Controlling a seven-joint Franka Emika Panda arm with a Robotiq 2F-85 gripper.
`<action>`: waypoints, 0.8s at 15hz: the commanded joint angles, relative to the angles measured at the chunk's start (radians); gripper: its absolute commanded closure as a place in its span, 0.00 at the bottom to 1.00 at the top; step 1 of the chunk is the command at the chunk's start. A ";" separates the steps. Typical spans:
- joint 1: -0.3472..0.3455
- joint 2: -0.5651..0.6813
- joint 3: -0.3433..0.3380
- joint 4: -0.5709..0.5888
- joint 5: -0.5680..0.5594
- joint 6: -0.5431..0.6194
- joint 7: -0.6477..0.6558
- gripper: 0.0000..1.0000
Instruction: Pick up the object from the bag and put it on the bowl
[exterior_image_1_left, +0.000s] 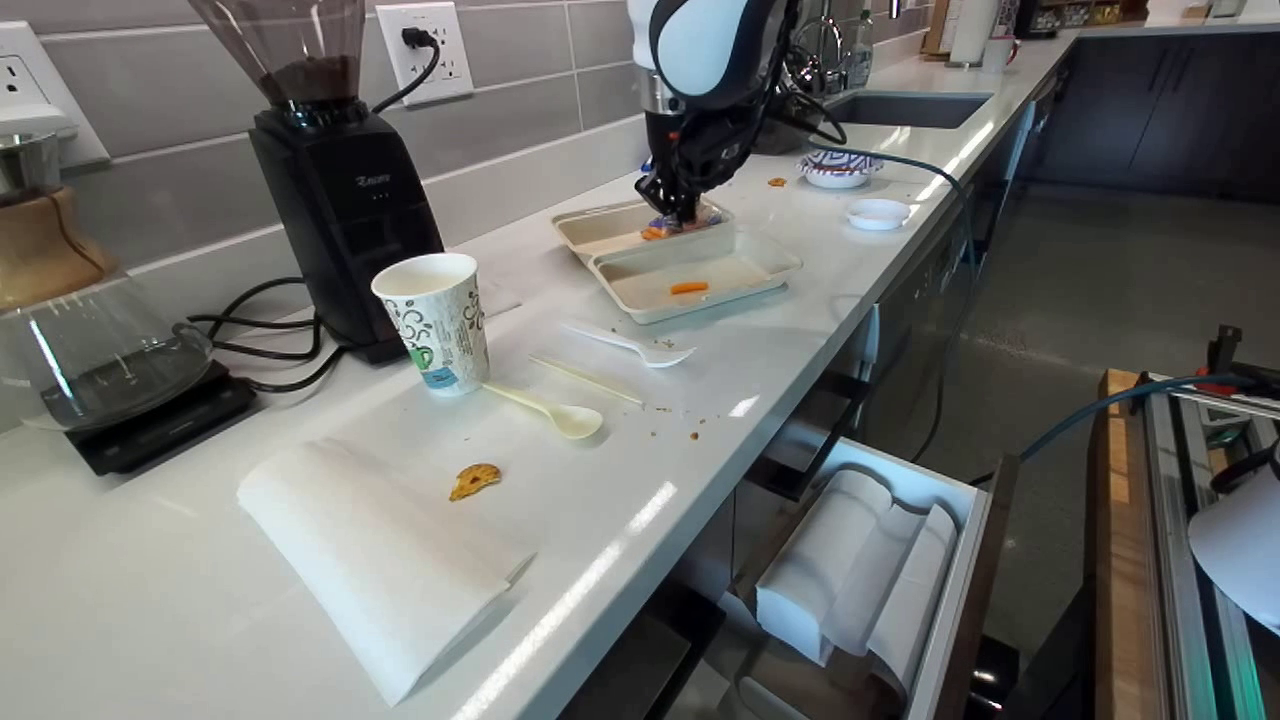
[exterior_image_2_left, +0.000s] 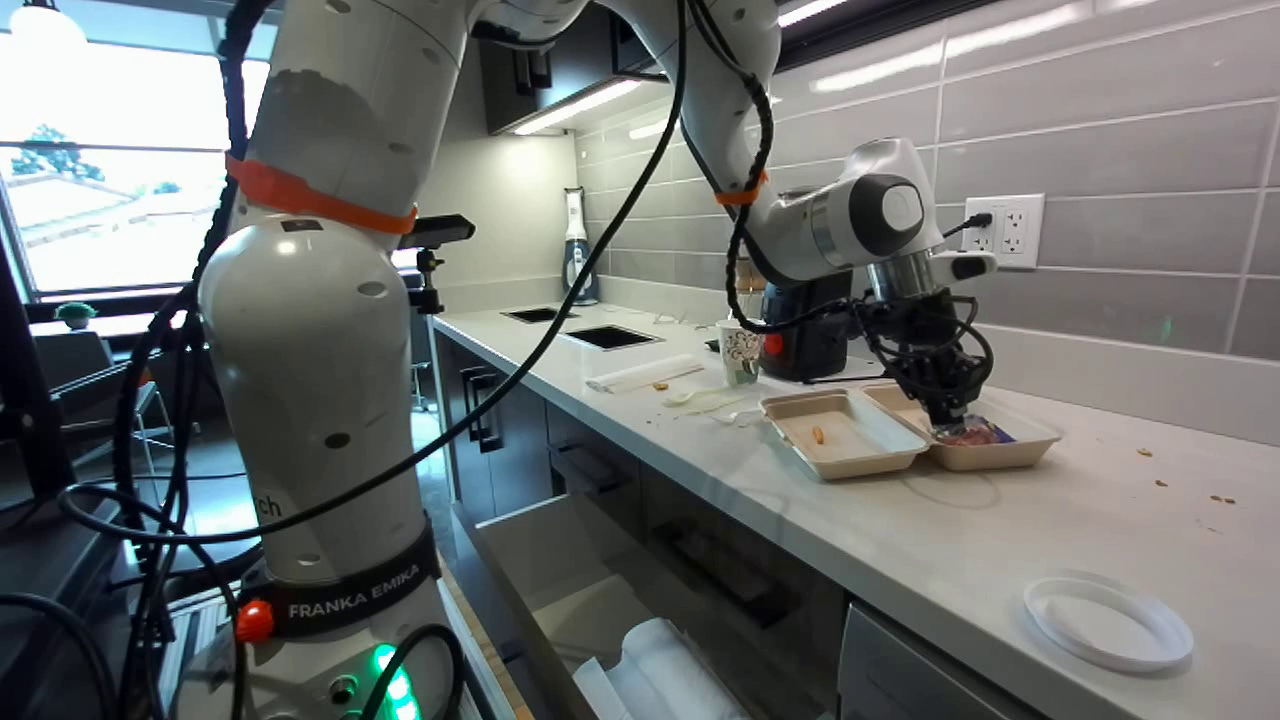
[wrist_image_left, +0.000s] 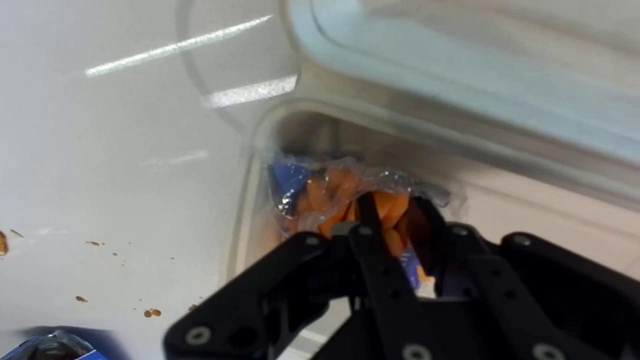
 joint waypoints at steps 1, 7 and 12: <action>0.008 0.020 0.007 0.026 0.010 -0.029 0.013 0.76; 0.019 0.037 0.007 0.046 0.009 -0.032 0.023 0.78; 0.026 0.043 0.005 0.060 0.007 -0.034 0.033 0.79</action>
